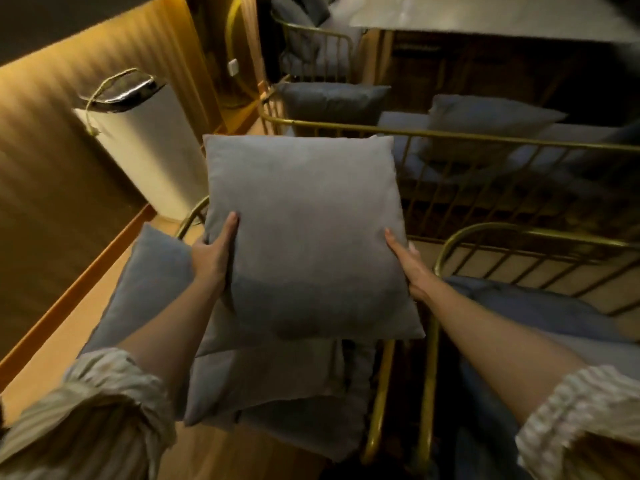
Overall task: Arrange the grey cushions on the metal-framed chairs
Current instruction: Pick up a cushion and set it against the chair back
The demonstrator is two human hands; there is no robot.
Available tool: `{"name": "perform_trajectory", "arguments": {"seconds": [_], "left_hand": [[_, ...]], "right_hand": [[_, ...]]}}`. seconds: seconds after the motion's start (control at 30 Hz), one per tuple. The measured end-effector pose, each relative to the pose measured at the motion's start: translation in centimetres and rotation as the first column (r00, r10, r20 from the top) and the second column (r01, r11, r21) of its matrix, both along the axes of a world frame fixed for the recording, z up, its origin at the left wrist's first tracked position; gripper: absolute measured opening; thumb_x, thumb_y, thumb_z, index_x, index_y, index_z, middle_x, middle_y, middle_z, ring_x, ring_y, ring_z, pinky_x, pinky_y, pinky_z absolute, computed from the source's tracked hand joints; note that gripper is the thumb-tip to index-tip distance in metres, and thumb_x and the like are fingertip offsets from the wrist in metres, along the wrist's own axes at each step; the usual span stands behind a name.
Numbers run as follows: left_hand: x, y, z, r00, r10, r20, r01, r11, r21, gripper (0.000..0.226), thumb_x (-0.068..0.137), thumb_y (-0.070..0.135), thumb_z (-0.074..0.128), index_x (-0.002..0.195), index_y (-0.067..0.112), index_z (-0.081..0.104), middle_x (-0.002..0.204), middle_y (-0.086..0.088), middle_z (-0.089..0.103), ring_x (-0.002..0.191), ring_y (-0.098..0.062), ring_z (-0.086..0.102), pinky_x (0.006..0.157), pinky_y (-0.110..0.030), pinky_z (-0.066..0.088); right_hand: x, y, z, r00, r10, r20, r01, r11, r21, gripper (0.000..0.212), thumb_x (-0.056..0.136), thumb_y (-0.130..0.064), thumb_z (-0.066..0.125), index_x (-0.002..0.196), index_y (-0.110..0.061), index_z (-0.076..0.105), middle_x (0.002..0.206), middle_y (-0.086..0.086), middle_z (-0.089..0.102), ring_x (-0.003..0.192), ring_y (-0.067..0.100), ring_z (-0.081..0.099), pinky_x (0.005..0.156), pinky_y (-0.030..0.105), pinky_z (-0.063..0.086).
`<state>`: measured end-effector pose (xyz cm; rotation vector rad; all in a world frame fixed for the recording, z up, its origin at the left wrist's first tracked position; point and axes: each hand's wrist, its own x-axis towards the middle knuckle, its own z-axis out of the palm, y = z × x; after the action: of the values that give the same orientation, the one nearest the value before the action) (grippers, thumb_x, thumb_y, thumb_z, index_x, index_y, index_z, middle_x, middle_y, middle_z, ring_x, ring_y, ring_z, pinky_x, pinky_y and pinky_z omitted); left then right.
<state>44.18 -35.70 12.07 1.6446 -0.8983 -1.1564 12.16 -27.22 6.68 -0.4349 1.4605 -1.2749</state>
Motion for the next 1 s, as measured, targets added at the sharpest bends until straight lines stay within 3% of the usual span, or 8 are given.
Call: {"name": "perform_trajectory", "arguments": {"seconds": [0.17,0.23,0.33,0.43,0.5,0.6,0.73,1.0], "left_hand": [[-11.7,0.3,0.5,0.969,-0.218,-0.114,0.212,0.975,-0.059,0.065,0.07,0.056,0.08,0.115,0.014,0.061,0.107,0.002,0.066,0.102,-0.016,0.062,0.089,-0.029,0.048],[-16.4,0.9,0.5,0.929,-0.339,-0.15,0.339,0.941,-0.028,0.07,0.064,0.054,0.085,0.118,0.017,0.061,0.109,0.004,0.066,0.107,-0.018,0.061,0.091,-0.032,0.049],[-23.0,1.7,0.7,0.818,-0.538,-0.205,0.549,0.836,-0.003,0.096,0.047,0.054,0.092,0.131,0.023,0.058,0.123,0.002,0.065,0.114,-0.021,0.06,0.102,-0.042,0.048],[-29.9,3.1,0.7,0.707,-0.673,-0.215,0.685,0.728,-0.024,0.125,0.024,0.057,0.095,0.135,0.02,0.051,0.13,-0.003,0.062,0.118,-0.025,0.059,0.103,-0.046,0.049],[-35.2,4.8,0.9,0.638,-0.746,-0.19,0.758,0.652,-0.011,0.122,0.033,0.052,0.097,0.138,0.016,0.046,0.132,-0.002,0.06,0.12,-0.025,0.057,0.103,-0.044,0.048],[-42.6,6.9,0.2,0.626,-0.742,-0.24,0.759,0.65,-0.031,0.093,0.064,0.019,0.09,0.142,0.011,0.039,0.131,-0.001,0.056,0.115,-0.02,0.055,0.098,-0.036,0.049],[-51.0,8.6,-2.6,0.652,-0.718,-0.246,0.74,0.673,-0.004,0.097,0.063,0.003,0.088,0.142,0.013,0.033,0.13,-0.001,0.052,0.118,-0.023,0.051,0.092,-0.036,0.051],[-59.0,9.4,-10.4,0.686,-0.711,-0.153,0.727,0.677,0.113,0.105,0.066,-0.003,0.084,0.148,0.021,0.023,0.151,-0.009,0.037,0.139,-0.032,0.035,0.111,-0.052,0.039]], "right_hand": [[-10.9,6.2,2.7,0.98,-0.171,-0.105,0.174,0.985,0.019,0.124,0.052,-0.065,0.085,0.152,-0.024,0.026,0.149,0.01,0.046,0.129,0.036,0.05,0.106,0.057,0.042],[-15.3,9.3,4.3,0.96,-0.23,-0.156,0.233,0.973,-0.004,0.127,0.051,-0.058,0.088,0.154,-0.021,0.023,0.151,0.009,0.043,0.132,0.037,0.047,0.108,0.055,0.041],[-22.1,14.0,5.2,0.94,-0.289,-0.181,0.288,0.957,-0.033,0.139,0.025,-0.056,0.096,0.146,-0.015,0.04,0.141,0.009,0.055,0.122,0.032,0.057,0.106,0.051,0.046],[-28.2,18.1,6.0,0.922,-0.347,-0.173,0.342,0.938,-0.061,0.123,0.023,-0.039,0.101,0.133,-0.015,0.05,0.133,0.01,0.061,0.114,0.028,0.063,0.102,0.047,0.05],[-32.1,20.5,6.9,0.913,-0.374,-0.163,0.367,0.927,-0.074,0.099,0.028,-0.028,0.099,0.116,-0.019,0.056,0.127,0.01,0.065,0.104,0.021,0.067,0.089,0.039,0.057],[-38.4,22.9,6.8,0.898,-0.403,-0.176,0.396,0.915,-0.073,0.119,0.021,-0.036,0.102,0.128,-0.021,0.053,0.127,0.004,0.065,0.111,0.023,0.065,0.094,0.045,0.056],[-46.3,25.0,5.2,0.902,-0.403,-0.156,0.397,0.915,-0.07,0.136,0.022,-0.034,0.102,0.143,-0.022,0.04,0.134,0.003,0.06,0.121,0.027,0.058,0.104,0.053,0.047],[-54.3,23.8,-0.7,0.916,-0.38,-0.13,0.381,0.924,-0.021,0.137,0.03,-0.045,0.097,0.149,-0.029,0.031,0.149,0.002,0.046,0.138,0.029,0.042,0.11,0.062,0.038]]}}
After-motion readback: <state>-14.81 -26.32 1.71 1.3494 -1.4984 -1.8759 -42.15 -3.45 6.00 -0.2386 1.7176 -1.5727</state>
